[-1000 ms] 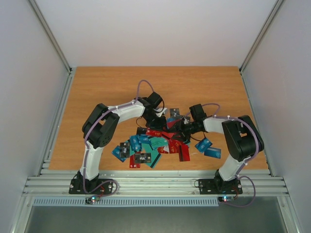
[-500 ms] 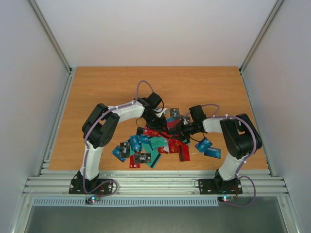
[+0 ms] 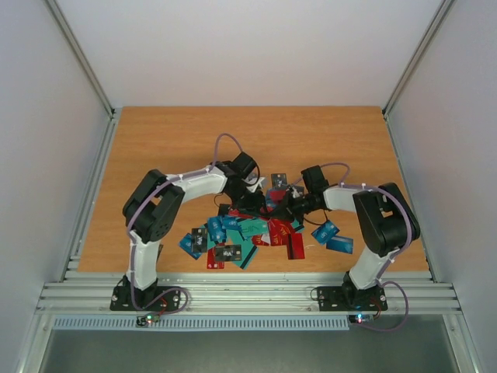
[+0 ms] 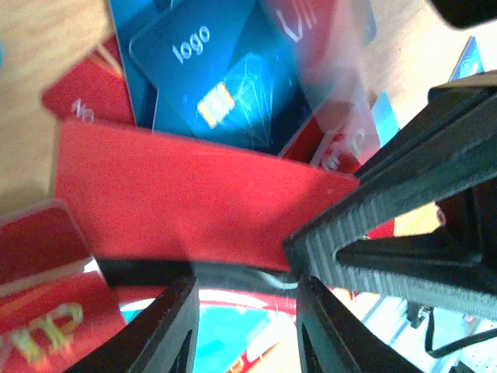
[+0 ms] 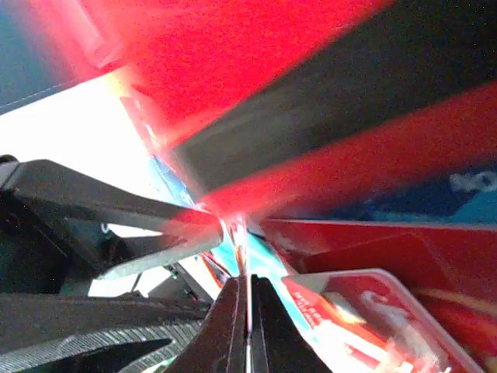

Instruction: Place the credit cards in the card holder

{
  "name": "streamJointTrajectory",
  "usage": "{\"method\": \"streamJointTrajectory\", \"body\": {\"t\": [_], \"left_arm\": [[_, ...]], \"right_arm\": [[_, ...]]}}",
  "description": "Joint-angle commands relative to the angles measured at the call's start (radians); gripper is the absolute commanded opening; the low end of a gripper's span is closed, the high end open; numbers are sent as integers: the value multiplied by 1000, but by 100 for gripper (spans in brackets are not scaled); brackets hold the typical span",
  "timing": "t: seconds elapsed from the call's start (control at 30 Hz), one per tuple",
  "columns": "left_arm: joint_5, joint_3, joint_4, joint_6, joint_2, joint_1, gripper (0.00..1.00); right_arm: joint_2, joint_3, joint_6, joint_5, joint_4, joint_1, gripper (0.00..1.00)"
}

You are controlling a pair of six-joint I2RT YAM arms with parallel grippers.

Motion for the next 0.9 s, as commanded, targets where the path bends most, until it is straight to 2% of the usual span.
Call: {"method": "streamJointTrajectory", "body": {"t": [0.0, 0.27, 0.5, 0.63, 0.87], "left_arm": [[-48, -11, -50, -27, -129, -7, 39], [-156, -5, -80, -146, -328, -6, 55], [-287, -20, -80, -339, -499, -4, 59], [-297, -95, 33, -446, -614, -2, 60], [-271, -218, 284, -643, -746, -2, 61]], "right_arm": [[-69, 51, -65, 72, -157, 4, 1], [-188, 125, -62, 96, -292, 4, 1], [-301, 234, -19, 164, -404, 4, 1], [-378, 272, 53, 187, -400, 4, 1], [-542, 250, 242, 201, -254, 4, 1]]}}
